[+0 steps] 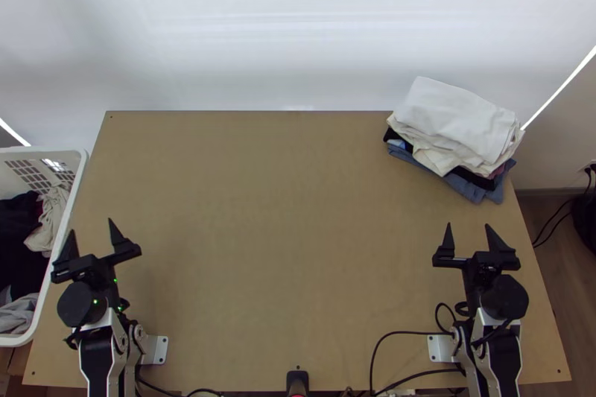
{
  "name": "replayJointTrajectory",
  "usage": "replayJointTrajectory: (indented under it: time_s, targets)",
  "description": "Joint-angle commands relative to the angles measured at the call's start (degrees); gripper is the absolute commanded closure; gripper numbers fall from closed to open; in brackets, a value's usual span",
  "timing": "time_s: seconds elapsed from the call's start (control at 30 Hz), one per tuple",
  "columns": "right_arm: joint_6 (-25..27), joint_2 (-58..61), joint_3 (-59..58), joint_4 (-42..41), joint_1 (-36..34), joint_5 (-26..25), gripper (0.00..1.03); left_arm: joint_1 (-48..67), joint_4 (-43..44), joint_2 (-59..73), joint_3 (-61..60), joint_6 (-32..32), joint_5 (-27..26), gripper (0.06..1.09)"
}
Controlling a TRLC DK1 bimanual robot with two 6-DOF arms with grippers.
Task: Fold the t-shirt
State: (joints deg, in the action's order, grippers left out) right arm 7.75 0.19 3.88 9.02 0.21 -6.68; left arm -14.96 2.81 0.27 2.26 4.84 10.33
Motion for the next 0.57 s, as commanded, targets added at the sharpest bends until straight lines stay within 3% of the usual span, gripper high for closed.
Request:
replayJointTrajectory:
  time_s: [0.0,0.53]
  targets:
    - [-0.3,-0.4,-0.6,-0.8,-0.3,-0.4,0.04,-0.5,-0.8,-0.3,-2.4,0.8,-0.5,0.10]
    - [-0.3,-0.3,-0.6,-0.8,-0.3,-0.4,0.04,-0.5,-0.9,-0.3,-2.4,0.7,-0.9,0.10]
